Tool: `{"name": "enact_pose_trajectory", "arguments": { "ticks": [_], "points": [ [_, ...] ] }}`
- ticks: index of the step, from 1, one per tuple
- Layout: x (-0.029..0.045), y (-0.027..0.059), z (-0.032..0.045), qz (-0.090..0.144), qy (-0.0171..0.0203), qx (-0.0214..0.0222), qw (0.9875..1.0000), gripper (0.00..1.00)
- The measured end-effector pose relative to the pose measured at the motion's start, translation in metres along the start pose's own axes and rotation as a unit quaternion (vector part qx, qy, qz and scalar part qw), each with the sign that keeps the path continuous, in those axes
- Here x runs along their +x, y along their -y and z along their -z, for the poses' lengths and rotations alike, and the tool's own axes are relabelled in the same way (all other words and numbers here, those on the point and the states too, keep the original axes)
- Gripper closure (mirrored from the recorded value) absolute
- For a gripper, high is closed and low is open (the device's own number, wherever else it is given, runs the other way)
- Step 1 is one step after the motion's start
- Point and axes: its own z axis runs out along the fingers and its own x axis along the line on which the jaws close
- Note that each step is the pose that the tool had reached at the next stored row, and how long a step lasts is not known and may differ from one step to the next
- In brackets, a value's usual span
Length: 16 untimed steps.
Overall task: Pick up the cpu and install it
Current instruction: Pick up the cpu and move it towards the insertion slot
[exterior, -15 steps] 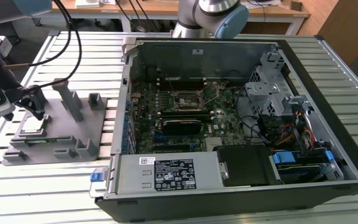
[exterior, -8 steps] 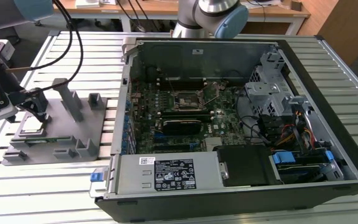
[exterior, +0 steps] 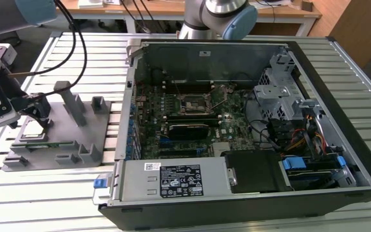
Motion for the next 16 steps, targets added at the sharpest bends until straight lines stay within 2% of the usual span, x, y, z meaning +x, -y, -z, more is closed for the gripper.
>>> {"name": "enact_pose_trajectory", "arguments": {
  "ticks": [8,16],
  "points": [
    [-0.0001,-0.0001,-0.0056,0.000,0.0000,0.0000,1.0000,0.28],
    [0.0010,-0.0040,-0.0110,-0.005,0.0003,-0.0001,1.0000,0.28]
  ]
}}
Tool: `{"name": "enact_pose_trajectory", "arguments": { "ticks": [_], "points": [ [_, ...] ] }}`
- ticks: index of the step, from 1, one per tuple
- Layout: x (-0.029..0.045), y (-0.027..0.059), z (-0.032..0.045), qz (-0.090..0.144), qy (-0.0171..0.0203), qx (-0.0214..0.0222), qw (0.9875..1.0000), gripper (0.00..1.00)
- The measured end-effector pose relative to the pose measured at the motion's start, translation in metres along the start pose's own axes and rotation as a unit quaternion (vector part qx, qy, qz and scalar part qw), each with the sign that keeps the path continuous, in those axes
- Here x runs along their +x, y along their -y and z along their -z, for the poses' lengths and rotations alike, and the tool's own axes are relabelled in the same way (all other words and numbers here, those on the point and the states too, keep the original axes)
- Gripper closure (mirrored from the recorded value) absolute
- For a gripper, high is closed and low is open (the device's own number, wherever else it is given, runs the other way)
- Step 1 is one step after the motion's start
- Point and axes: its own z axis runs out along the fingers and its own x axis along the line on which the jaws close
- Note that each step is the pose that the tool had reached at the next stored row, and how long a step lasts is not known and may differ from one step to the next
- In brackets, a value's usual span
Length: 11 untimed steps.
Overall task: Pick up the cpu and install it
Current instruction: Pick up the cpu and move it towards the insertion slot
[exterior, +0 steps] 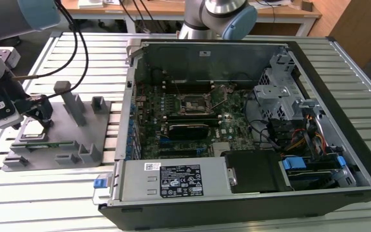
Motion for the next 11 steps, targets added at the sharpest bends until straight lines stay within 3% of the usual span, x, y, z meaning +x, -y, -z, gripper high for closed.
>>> {"name": "enact_pose_trajectory", "arguments": {
  "ticks": [11],
  "points": [
    [0.0006,-0.0014,-0.0062,-0.006,0.0003,0.0000,1.0000,0.28]
  ]
}}
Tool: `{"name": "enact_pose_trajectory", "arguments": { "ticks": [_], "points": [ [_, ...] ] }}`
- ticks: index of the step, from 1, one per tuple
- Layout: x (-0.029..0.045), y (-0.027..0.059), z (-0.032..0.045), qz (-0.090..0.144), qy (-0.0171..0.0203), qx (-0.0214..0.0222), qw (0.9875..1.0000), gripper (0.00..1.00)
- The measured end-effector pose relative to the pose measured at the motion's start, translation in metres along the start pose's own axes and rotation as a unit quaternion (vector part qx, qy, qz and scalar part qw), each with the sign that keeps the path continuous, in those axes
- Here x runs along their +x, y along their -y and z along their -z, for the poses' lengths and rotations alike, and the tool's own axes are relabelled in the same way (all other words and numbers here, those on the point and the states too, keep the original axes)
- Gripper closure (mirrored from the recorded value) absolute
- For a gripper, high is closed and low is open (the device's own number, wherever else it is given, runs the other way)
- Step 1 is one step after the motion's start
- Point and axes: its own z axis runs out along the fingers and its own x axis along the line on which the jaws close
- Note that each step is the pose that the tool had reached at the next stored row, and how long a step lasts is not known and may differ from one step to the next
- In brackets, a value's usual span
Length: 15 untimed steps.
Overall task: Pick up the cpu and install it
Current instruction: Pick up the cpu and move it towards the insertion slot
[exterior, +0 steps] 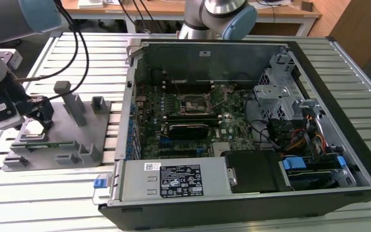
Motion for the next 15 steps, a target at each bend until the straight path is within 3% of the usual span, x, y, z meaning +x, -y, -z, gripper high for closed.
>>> {"name": "enact_pose_trajectory", "arguments": {
  "ticks": [15],
  "points": [
    [0.0004,-0.0005,-0.0058,-0.003,0.0012,0.0008,1.0000,0.28]
  ]
}}
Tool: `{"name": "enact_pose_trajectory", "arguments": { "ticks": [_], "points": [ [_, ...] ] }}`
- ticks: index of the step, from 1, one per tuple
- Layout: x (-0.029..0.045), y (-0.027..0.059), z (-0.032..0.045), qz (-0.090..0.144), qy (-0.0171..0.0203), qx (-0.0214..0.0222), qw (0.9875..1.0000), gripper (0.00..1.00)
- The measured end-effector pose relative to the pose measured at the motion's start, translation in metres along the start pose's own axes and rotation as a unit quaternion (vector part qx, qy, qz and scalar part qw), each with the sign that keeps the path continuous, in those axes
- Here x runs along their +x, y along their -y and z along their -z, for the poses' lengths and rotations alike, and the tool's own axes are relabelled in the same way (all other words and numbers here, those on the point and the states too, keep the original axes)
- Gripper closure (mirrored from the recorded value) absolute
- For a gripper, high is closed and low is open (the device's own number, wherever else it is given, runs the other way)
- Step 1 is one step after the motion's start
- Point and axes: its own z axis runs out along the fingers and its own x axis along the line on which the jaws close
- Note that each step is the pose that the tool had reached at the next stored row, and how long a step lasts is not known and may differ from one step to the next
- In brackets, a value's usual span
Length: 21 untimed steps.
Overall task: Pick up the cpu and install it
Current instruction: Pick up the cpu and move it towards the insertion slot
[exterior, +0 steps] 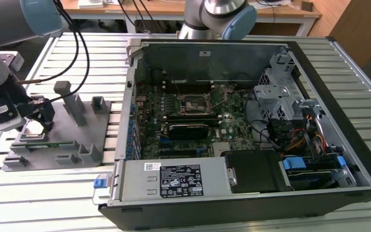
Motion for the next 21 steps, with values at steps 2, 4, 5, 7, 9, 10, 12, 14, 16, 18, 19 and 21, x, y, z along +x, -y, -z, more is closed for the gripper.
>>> {"name": "enact_pose_trajectory", "arguments": {
  "ticks": [2,4,5,7,9,10,12,14,16,18,19,21],
  "points": [
    [0.0001,-0.0002,-0.0004,0.000,0.0006,0.0000,1.0000,0.28],
    [0.0001,-0.0006,-0.0009,0.000,0.0007,-0.0001,1.0000,0.28],
    [0.0002,-0.0007,-0.0012,0.000,0.0007,0.0000,1.0000,0.28],
    [0.0003,-0.0014,-0.0017,0.000,0.0006,0.0000,1.0000,0.28],
    [0.0004,-0.0018,-0.0023,0.000,0.0006,0.0000,1.0000,0.28],
    [0.0008,-0.0018,-0.0027,0.000,0.0007,-0.0001,1.0000,0.28],
    [0.0016,-0.0020,-0.0033,0.000,0.0007,-0.0001,1.0000,0.28],
    [0.0019,-0.0023,-0.0037,0.000,0.0006,0.0000,1.0000,0.28],
    [0.0022,-0.0025,-0.0043,0.000,0.0007,-0.0001,1.0000,0.28],
    [0.0028,-0.0029,-0.0049,0.000,0.0007,-0.0001,1.0000,0.28],
    [0.0030,-0.0031,-0.0050,0.000,0.0006,0.0000,1.0000,0.28],
    [0.0036,-0.0035,-0.0056,0.000,0.0007,0.0000,1.0000,0.28]
  ]
}}
